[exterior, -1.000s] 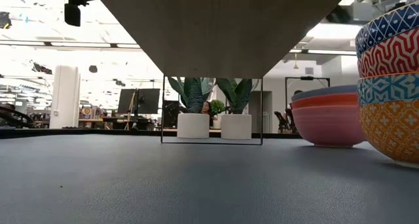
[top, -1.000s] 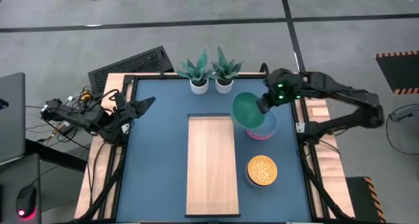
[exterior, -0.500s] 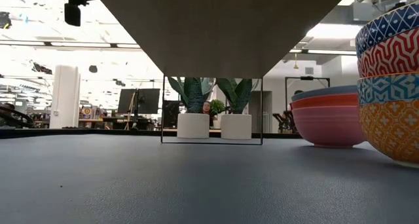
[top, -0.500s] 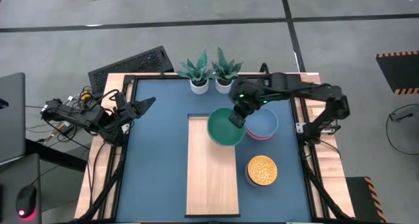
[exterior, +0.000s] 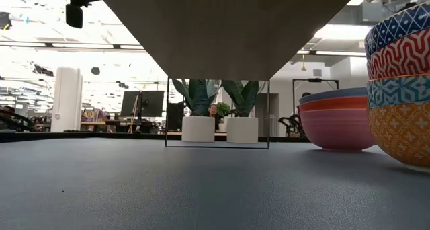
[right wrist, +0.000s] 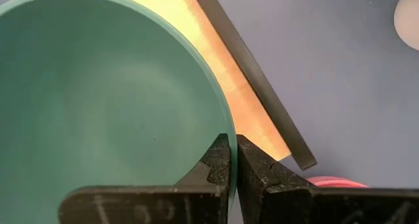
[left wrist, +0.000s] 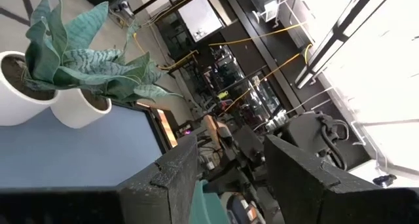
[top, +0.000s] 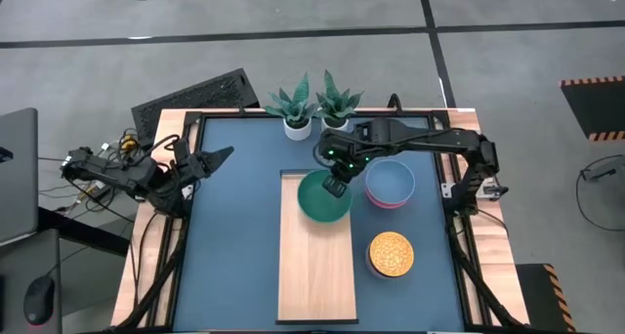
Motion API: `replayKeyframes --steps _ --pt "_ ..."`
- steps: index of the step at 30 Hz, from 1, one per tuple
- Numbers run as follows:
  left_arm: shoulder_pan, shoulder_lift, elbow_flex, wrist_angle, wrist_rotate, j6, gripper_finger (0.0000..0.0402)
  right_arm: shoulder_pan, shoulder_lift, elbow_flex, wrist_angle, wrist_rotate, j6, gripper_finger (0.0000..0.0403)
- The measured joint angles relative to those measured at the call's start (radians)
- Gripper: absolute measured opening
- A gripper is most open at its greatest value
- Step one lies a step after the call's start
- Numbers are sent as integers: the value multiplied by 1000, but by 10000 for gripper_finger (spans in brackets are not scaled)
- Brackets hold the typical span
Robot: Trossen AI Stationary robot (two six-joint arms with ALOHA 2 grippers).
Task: Place and stack bowls onto a shelf
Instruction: Put the green bowl on the shelf, then stack the blue bowl on top of the green bowl on the shelf
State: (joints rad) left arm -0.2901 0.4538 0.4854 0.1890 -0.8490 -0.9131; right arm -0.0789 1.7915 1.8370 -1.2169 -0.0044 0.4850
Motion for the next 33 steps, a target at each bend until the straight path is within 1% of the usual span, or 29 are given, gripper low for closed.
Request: replayKeyframes --steps 10,17,22,27,33 --pt "0 0 0 0 0 -8 165 0 29 1 56 -1 4 32" --pt "0 0 0 0 0 -8 165 -9 30 1 70 3 11 50" --pt "0 0 0 0 1 -12 165 -6 30 1 79 6 -38 61" --pt "0 0 0 -1 1 -12 165 -6 30 1 97 5 -50 87" --pt "0 0 0 -1 2 13 165 -7 27 3 108 3 -58 141"
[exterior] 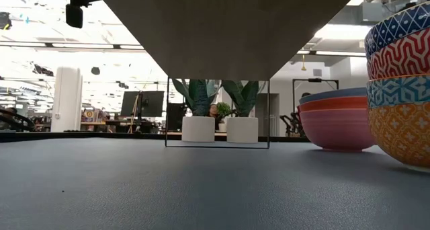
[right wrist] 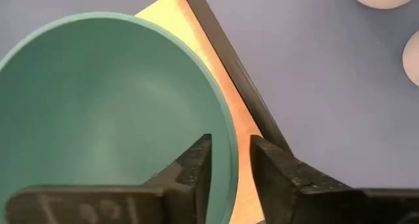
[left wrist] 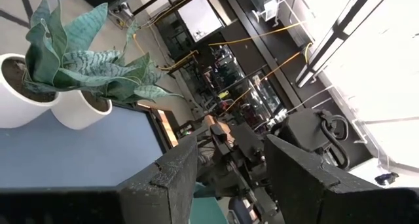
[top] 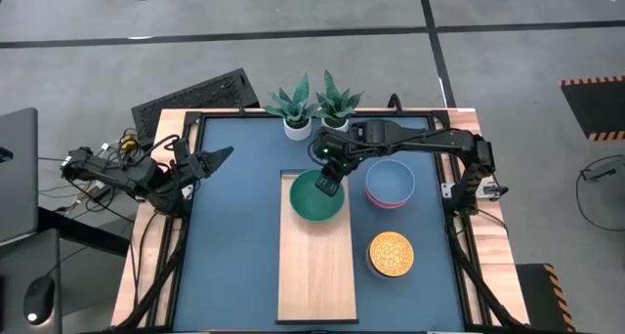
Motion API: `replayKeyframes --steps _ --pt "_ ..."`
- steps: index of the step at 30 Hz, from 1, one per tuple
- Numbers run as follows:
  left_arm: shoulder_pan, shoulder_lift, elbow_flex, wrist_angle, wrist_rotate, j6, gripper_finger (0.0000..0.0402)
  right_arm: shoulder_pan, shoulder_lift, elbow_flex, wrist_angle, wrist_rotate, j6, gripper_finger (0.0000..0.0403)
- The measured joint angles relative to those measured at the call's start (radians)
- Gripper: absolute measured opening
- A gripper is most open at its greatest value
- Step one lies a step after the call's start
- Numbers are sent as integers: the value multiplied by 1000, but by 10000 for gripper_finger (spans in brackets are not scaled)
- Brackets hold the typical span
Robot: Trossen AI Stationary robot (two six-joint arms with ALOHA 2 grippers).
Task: Place and stack bowls onto a shelf
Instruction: Stack the blue bowl on top of the green bowl on the shelf
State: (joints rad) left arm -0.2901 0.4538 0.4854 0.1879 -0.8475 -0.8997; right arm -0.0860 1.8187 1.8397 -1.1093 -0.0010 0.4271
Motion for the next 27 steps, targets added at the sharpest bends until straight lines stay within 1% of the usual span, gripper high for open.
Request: replayKeyframes --steps 4,7,8,10,12,13,15,19,22,27 --pt "0 0 0 0 0 1 165 -2 0 72 -65 -1 9 169" --pt "0 0 0 0 1 1 165 -1 -2 156 -169 9 10 176" --pt "0 0 0 0 5 1 165 2 -2 187 -217 27 10 177" --pt "0 0 0 0 9 1 165 12 -3 235 -318 95 10 176" --pt "0 0 0 0 15 1 165 20 -16 250 -435 163 14 173" --pt "0 0 0 -1 17 1 165 23 -21 247 -461 188 23 172" --pt "0 0 0 -10 20 1 165 26 -48 205 -454 205 53 171" --pt "0 0 0 -22 22 -2 165 20 -149 86 -461 223 140 174" --pt "0 0 0 -22 28 -2 165 5 -268 -78 -442 243 241 174" --pt "0 0 0 -27 21 -1 165 -16 -462 -353 -439 277 468 175"
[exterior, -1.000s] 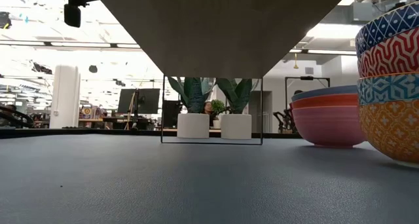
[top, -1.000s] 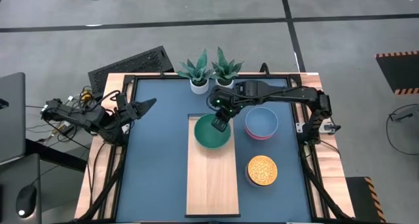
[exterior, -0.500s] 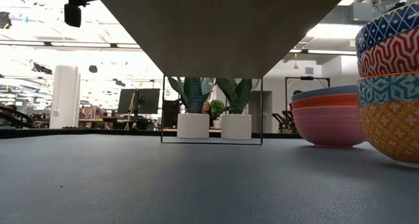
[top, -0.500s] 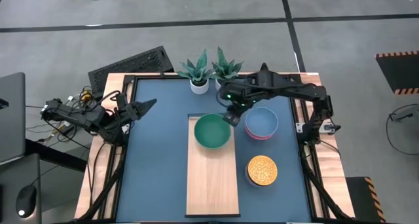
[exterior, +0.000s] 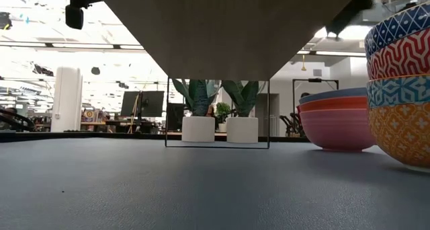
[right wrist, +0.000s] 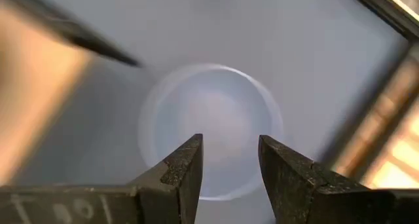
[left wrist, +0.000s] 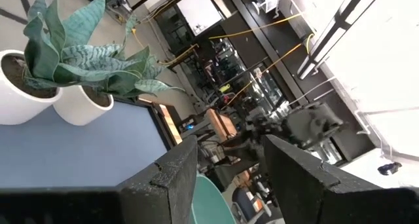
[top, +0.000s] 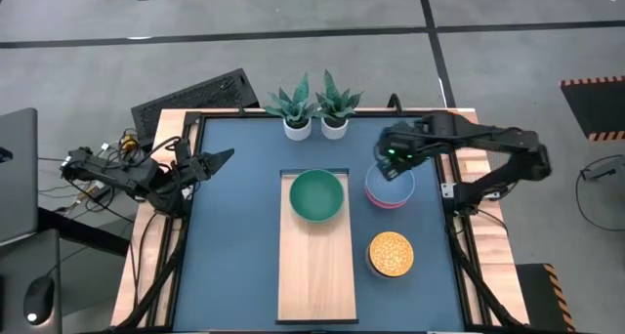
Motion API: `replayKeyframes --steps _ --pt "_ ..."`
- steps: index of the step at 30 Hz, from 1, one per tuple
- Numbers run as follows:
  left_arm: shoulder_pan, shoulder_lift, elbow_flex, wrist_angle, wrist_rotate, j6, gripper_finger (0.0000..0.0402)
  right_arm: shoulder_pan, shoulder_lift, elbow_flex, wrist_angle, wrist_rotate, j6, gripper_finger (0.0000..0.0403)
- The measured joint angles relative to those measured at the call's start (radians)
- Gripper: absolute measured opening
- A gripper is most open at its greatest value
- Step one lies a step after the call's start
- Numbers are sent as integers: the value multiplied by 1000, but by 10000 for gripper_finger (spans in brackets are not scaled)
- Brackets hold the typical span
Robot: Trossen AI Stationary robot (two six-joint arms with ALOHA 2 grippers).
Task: Place and stack bowls onto a shelf
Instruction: Stack the blue bowl on top of the green bowl on the shelf
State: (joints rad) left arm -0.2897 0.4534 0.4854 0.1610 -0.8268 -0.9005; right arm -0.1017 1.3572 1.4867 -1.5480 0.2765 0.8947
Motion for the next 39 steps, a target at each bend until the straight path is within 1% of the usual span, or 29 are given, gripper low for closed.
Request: replayKeyframes --steps 4,8,10,18,23,26,29,32,39 --pt "0 0 0 -4 -12 -1 165 -8 -102 -193 48 7 133 175" --pt "0 0 0 -8 -18 -13 165 -8 -156 -335 104 5 173 175" --pt "1 0 0 -13 -20 -26 165 -18 -167 -393 129 -13 182 175" --pt "1 0 0 -15 -22 -46 165 -85 -167 -538 248 -33 143 175" --pt "1 0 0 -15 -17 -47 165 -143 -166 -591 342 -76 81 173" --pt "1 0 0 -15 -17 -47 165 -165 -166 -611 378 -93 65 165" --pt "1 0 0 -15 -17 -47 165 -174 -167 -616 379 -95 65 149" --pt "1 0 0 -15 -17 -47 165 -176 -167 -616 378 -95 65 122" --pt "1 0 0 -15 -17 -47 165 -176 -167 -605 375 -96 65 28"
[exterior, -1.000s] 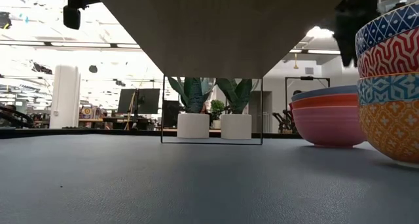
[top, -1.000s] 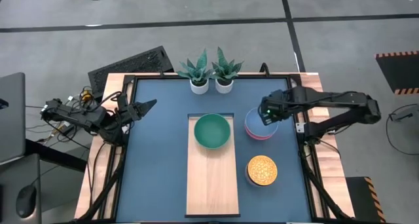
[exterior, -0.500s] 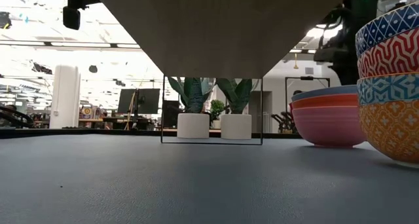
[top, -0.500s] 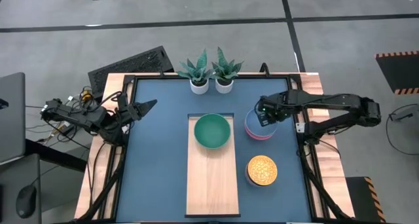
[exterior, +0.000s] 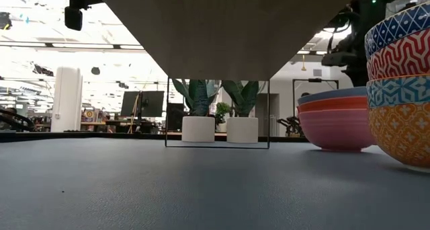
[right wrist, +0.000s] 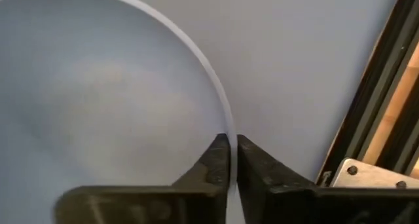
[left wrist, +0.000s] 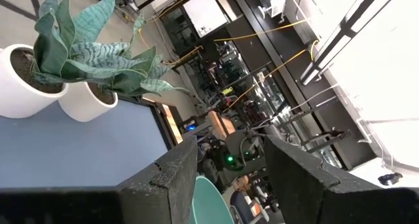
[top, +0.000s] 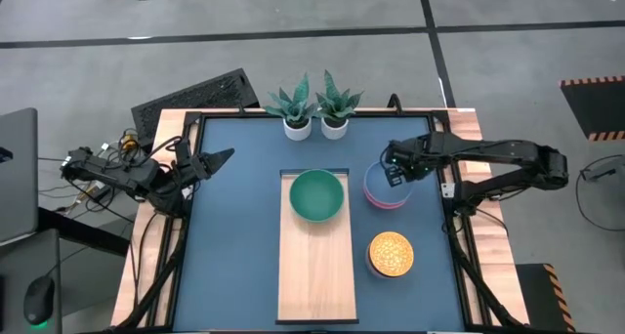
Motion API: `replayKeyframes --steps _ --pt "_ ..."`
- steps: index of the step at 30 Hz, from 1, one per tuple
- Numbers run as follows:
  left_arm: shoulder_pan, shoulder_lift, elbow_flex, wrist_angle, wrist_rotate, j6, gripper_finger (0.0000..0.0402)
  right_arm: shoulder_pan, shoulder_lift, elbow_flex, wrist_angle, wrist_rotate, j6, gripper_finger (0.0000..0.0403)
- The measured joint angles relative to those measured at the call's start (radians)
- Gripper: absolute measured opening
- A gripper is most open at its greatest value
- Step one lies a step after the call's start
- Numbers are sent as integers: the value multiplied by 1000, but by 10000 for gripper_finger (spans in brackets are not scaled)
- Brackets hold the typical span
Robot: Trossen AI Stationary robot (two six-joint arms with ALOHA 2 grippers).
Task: Place and stack bowls onto a shelf
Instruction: Stack the blue bowl on top of the green bowl on the shelf
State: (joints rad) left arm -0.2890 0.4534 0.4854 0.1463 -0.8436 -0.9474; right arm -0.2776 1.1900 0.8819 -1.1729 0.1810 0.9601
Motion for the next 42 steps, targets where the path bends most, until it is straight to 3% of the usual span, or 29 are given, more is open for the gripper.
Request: replayKeyframes --steps 16,25,32,42 --pt "0 0 0 0 0 0 165 0 -7 232 -85 0 -42 29" --pt "0 0 0 -2 0 0 165 14 -5 515 -76 6 -84 29" --pt "0 0 0 -3 -1 0 165 57 86 731 -68 6 -146 29" --pt "0 0 0 -3 -2 0 165 149 328 1014 -78 -71 -303 31"
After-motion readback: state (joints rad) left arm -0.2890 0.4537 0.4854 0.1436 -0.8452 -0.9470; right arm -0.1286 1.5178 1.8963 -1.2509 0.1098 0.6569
